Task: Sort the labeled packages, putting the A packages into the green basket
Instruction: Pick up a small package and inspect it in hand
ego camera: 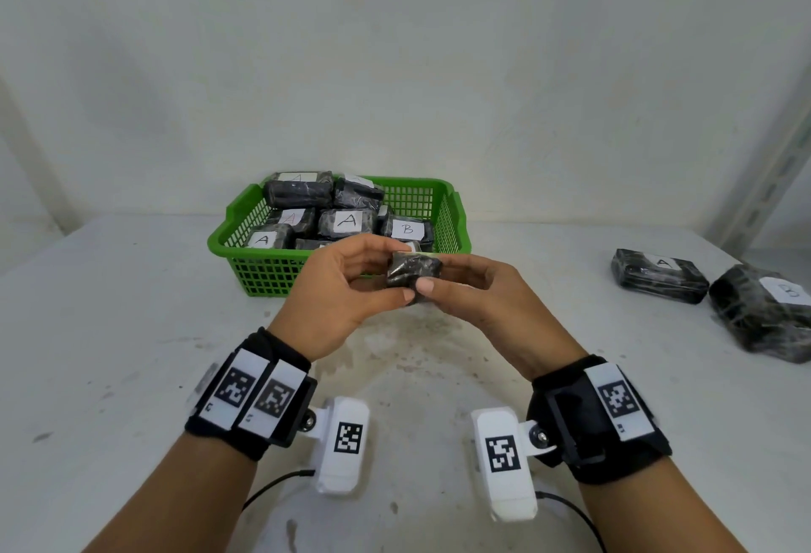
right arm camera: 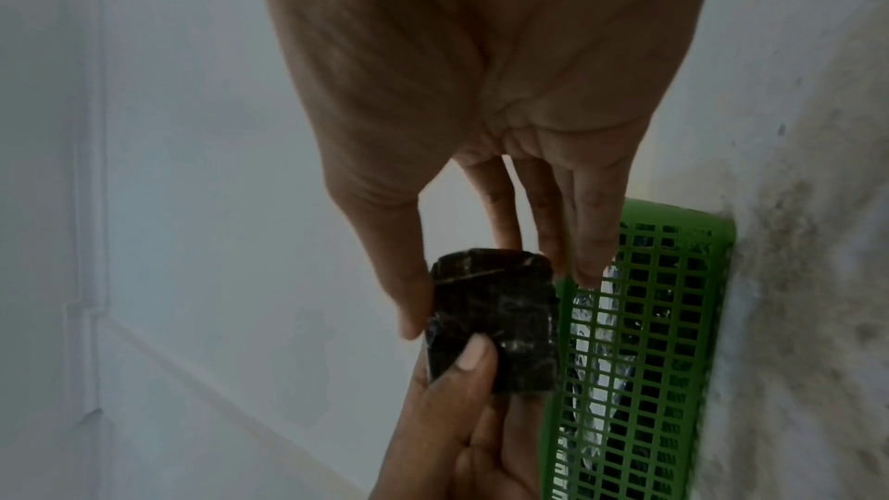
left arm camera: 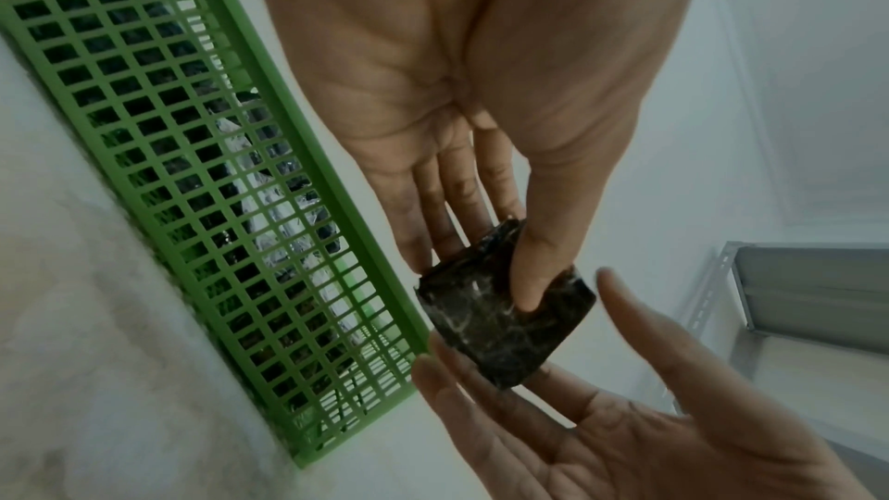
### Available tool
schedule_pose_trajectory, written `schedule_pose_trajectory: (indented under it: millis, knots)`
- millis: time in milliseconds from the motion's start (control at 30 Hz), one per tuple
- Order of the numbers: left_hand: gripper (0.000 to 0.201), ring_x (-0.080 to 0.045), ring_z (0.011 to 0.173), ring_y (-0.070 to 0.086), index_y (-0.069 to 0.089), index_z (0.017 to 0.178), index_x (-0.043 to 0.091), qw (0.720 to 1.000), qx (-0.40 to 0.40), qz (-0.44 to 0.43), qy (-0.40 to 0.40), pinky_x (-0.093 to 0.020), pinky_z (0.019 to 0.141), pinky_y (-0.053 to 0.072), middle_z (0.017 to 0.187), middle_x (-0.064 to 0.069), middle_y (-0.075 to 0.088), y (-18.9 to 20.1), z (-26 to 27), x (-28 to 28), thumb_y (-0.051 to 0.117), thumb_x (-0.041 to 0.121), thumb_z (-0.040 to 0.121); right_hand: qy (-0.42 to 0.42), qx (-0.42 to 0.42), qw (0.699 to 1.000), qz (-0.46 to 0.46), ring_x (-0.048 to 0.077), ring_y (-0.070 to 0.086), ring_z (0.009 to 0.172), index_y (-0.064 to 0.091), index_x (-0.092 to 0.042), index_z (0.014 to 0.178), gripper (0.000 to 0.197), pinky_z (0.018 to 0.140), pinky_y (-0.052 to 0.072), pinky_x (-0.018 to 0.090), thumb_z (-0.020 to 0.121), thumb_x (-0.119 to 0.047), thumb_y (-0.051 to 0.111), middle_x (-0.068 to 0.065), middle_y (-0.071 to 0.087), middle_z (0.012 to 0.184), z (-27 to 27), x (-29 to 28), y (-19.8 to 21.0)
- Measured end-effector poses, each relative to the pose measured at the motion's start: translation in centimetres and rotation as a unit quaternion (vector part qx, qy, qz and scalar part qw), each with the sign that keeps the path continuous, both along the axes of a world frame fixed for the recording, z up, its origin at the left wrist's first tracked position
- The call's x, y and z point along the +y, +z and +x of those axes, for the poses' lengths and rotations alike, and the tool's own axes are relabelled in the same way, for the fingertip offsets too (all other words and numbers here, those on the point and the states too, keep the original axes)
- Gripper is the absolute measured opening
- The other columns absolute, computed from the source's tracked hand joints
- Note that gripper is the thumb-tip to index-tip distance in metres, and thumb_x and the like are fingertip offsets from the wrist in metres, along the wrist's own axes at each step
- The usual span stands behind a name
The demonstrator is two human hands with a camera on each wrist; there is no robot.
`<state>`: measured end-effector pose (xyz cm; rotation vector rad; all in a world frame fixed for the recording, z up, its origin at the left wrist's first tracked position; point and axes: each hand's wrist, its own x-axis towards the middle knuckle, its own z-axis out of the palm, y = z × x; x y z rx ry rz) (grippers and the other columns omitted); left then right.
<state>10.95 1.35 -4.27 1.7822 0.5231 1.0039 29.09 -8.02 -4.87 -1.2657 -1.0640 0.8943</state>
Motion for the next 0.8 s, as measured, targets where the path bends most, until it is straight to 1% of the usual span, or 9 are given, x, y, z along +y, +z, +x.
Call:
schedule_pose_trajectory:
  millis: [67, 100, 200, 267, 333, 433, 533, 667, 800]
  knots:
    - [0.046, -0.022, 0.102, 0.072, 0.069, 0.108, 0.007, 1.000, -0.004, 0.008, -0.007, -0.032, 0.092, 0.057, 0.104, -0.008, 0.076, 0.03, 0.00, -0.10, 0.085, -0.007, 0.068, 0.035, 0.054, 0.998, -0.021, 0.029, 0.075, 0.111, 0.075, -0.008, 0.118, 0.055, 0.102, 0.058, 0.037, 0.075, -0.038, 0.089, 0.014, 0.079, 0.114, -0.13, -0.07, 0.13]
    - [0.046, -0.021, 0.103, 0.071, 0.069, 0.108, 0.006, 1.000, -0.003, 0.010, -0.013, -0.032, 0.093, 0.057, 0.105, -0.008, 0.075, 0.03, 0.01, -0.14, 0.084, -0.008, 0.067, 0.042, 0.077, 0.996, -0.023, 0.031, 0.075, 0.109, 0.075, -0.005, 0.117, 0.051, 0.100, 0.059, 0.036, 0.078, -0.037, 0.083, 0.018, 0.078, 0.114, -0.25, -0.12, 0.20]
    - [0.049, -0.018, 0.112, 0.068, 0.068, 0.113, 0.009, 0.999, 0.015, -0.004, -0.047, -0.034, 0.097, 0.054, 0.114, -0.006, 0.072, 0.09, -0.02, -0.32, 0.086, -0.002, 0.068, 0.026, 0.104, 0.994, -0.008, 0.029, 0.074, 0.106, 0.075, 0.001, 0.117, 0.032, 0.095, 0.061, 0.034, 0.091, -0.018, 0.075, 0.021, 0.077, 0.114, -0.30, -0.10, 0.16]
    - [0.058, -0.011, 0.121, 0.062, 0.064, 0.124, 0.015, 0.997, 0.037, -0.027, -0.063, -0.032, 0.100, 0.052, 0.124, 0.002, 0.069, 0.18, 0.02, -0.44, 0.086, 0.012, 0.070, 0.011, 0.098, 0.995, 0.007, 0.029, 0.074, 0.111, 0.073, 0.000, 0.121, 0.033, 0.098, 0.060, 0.036, 0.090, -0.010, 0.076, 0.017, 0.078, 0.114, 0.00, -0.05, 0.00]
    - [0.060, -0.006, 0.119, 0.063, 0.060, 0.131, 0.018, 0.997, 0.051, -0.049, -0.045, -0.028, 0.102, 0.051, 0.124, 0.006, 0.069, 0.20, 0.18, -0.44, 0.081, 0.020, 0.075, 0.000, 0.085, 0.996, 0.020, 0.028, 0.075, 0.111, 0.071, -0.003, 0.124, 0.038, 0.100, 0.059, 0.038, 0.087, -0.007, 0.079, 0.014, 0.079, 0.114, 0.30, -0.06, -0.01]
    - [0.045, -0.015, 0.107, 0.071, 0.066, 0.123, 0.013, 0.996, 0.033, -0.079, -0.021, -0.028, 0.098, 0.054, 0.111, -0.002, 0.075, 0.10, 0.33, -0.33, 0.077, 0.006, 0.080, -0.010, 0.035, 0.999, 0.026, 0.022, 0.075, 0.110, 0.073, -0.010, 0.124, 0.043, 0.101, 0.058, 0.039, 0.083, -0.007, 0.084, 0.009, 0.079, 0.115, 0.40, -0.06, 0.02]
    - [0.038, -0.018, 0.103, 0.072, 0.069, 0.114, 0.012, 0.997, 0.030, -0.068, -0.023, -0.023, 0.091, 0.056, 0.107, -0.006, 0.076, 0.01, 0.21, -0.22, 0.077, 0.001, 0.079, -0.018, -0.002, 0.999, 0.031, 0.017, 0.076, 0.108, 0.075, -0.014, 0.122, 0.045, 0.100, 0.058, 0.034, 0.079, -0.013, 0.088, 0.006, 0.080, 0.113, 0.24, -0.11, -0.02]
    - [0.044, -0.015, 0.105, 0.071, 0.067, 0.120, 0.013, 0.997, 0.029, -0.069, -0.036, -0.027, 0.095, 0.055, 0.111, -0.003, 0.076, 0.06, 0.30, -0.40, 0.078, 0.006, 0.078, -0.019, -0.010, 0.999, 0.044, 0.017, 0.077, 0.104, 0.075, -0.012, 0.121, 0.043, 0.093, 0.059, 0.027, 0.080, -0.008, 0.087, 0.005, 0.081, 0.108, 0.34, -0.24, 0.15]
    - [0.046, -0.016, 0.108, 0.070, 0.067, 0.122, 0.012, 0.997, 0.006, -0.078, -0.016, -0.034, 0.100, 0.053, 0.114, -0.003, 0.075, 0.03, 0.22, -0.09, 0.077, 0.006, 0.078, -0.001, -0.025, 0.999, 0.040, 0.016, 0.076, 0.107, 0.071, -0.012, 0.128, 0.053, 0.096, 0.059, 0.026, 0.079, -0.001, 0.085, 0.004, 0.079, 0.118, 0.41, -0.30, 0.30]
